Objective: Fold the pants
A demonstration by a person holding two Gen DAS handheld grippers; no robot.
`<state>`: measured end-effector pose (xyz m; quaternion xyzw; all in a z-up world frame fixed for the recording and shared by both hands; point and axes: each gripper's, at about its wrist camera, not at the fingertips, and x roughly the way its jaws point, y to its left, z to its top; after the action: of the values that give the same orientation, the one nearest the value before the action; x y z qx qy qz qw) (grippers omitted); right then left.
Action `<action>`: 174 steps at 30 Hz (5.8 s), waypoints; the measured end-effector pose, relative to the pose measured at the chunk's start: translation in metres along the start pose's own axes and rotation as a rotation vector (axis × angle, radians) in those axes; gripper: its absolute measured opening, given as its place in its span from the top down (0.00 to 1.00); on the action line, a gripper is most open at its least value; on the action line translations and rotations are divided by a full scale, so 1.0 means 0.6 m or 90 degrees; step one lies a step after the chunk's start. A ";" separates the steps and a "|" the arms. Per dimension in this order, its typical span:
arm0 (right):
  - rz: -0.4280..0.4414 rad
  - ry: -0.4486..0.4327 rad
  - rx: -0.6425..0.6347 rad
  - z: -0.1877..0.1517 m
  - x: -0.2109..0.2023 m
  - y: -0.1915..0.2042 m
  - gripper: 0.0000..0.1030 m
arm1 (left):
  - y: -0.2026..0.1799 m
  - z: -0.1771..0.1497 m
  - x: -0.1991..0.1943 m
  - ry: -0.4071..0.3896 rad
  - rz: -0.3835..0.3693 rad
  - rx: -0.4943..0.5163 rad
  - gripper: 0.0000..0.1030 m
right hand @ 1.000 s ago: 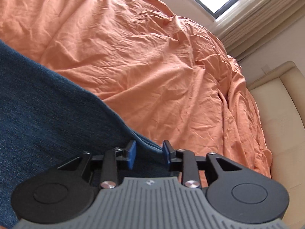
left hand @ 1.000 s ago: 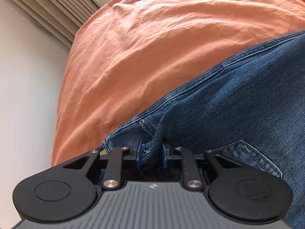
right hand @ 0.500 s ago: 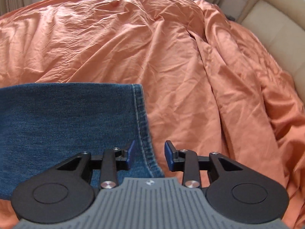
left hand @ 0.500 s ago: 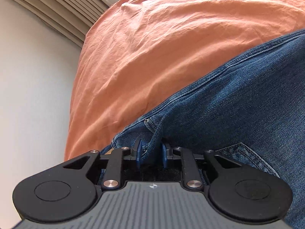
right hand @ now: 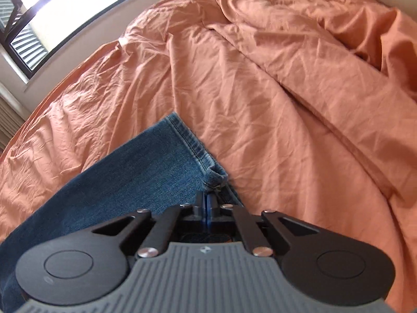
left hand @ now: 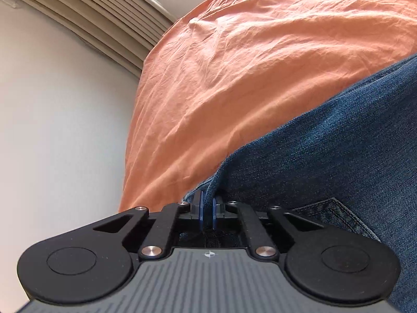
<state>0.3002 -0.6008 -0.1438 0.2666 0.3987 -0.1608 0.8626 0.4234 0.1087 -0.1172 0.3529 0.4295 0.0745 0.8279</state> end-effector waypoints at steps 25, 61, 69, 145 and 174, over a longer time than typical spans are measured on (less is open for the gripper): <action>-0.034 0.010 -0.191 -0.126 -0.024 0.133 0.79 | 0.191 -0.160 -0.083 0.024 -0.214 -0.268 0.45; 0.042 0.088 -0.295 -0.318 -0.004 0.365 0.70 | 0.313 -0.300 -0.003 -0.004 -0.314 -0.616 0.86; 0.072 0.094 -0.303 -0.330 -0.019 0.373 0.70 | 0.251 -0.280 0.096 0.121 -0.248 -0.504 0.84; 0.241 0.028 -0.332 -0.416 -0.133 0.409 0.74 | -0.097 -0.151 -0.302 -0.086 -0.438 -0.137 0.52; 0.079 -0.021 -0.002 -0.087 0.000 -0.033 0.59 | -0.276 0.188 -0.113 -0.097 -0.367 0.255 0.37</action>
<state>0.2592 -0.5862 -0.1787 0.2872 0.3675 -0.1106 0.8776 0.4374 -0.1016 -0.1370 0.3768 0.4547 -0.2745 0.7589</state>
